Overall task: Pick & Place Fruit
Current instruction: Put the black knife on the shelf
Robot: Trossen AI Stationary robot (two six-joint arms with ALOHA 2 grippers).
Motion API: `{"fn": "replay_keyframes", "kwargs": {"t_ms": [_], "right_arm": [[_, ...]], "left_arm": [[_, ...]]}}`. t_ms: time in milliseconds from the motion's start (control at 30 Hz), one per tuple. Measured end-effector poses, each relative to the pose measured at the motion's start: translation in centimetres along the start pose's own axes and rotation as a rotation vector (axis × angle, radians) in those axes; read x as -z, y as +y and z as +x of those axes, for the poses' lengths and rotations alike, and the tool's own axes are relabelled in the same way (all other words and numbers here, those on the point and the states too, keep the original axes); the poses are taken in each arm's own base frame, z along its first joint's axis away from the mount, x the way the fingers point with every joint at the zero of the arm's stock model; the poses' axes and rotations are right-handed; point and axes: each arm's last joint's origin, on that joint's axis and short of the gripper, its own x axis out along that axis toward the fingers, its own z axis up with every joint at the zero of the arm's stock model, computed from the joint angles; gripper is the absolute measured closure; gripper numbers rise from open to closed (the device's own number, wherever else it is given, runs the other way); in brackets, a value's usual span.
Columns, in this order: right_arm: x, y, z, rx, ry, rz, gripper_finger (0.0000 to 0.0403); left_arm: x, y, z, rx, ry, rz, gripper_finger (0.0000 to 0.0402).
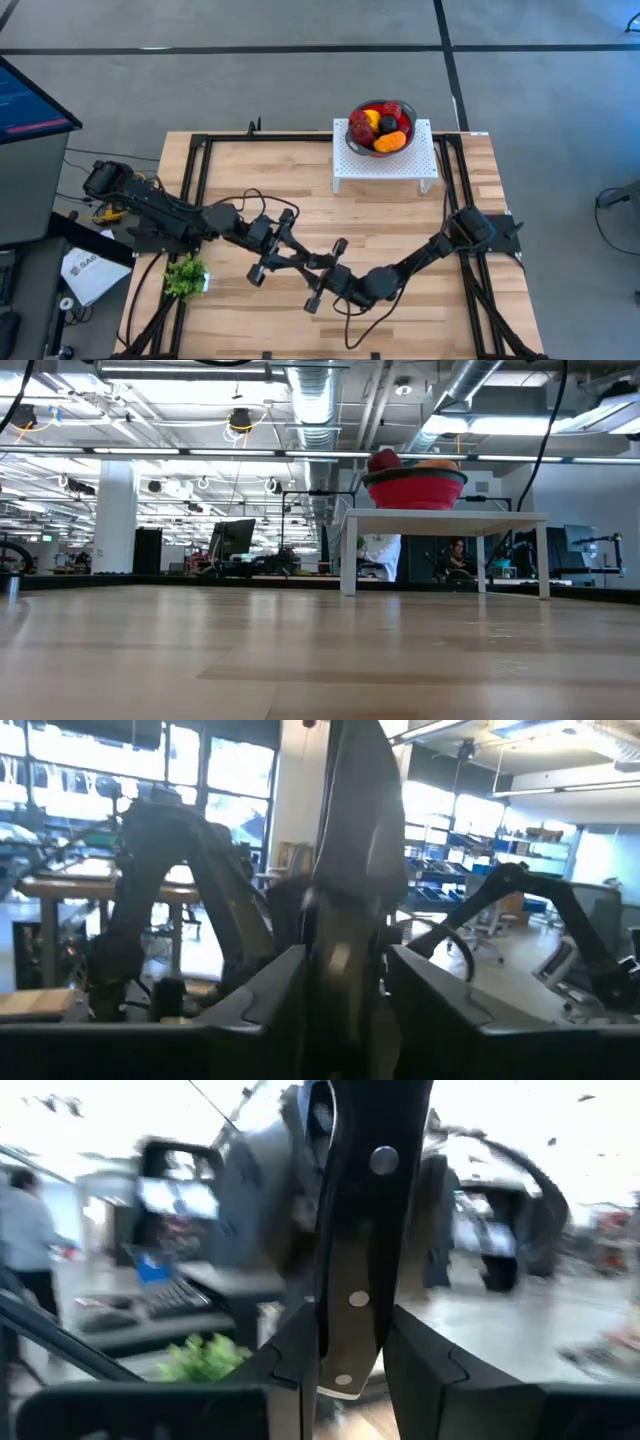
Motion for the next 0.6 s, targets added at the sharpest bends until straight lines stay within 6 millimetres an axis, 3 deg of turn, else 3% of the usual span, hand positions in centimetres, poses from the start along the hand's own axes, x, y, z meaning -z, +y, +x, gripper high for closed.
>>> {"fn": "replay_keyframes", "kwargs": {"t_ms": [133, 300, 433, 600], "right_arm": [[0.3, 0.1, -0.5, 0.098, 0.06, -0.031, 0.0323], [-0.5, 0.7, -2.5, 0.278, 0.157, -0.1, 0.032], [-3.2, 1.1, -4.8, 0.43, 0.24, -0.14, 0.032], [-8.9, 1.0, -7.9, 0.363, 0.233, -0.031, 0.032]], "left_arm": [[0.0, 0.0, 0.0, 0.003, 0.002, 0.07, 0.0216], [0.2, 0.5, 0.0, -0.002, 0.035, 0.136, 0.0143], [1.2, 1.4, -0.2, -0.11, 0.143, 0.143, 0.0107], [2.8, 1.6, -0.6, -0.19, 0.3, 0.118, 0.0097]]}}
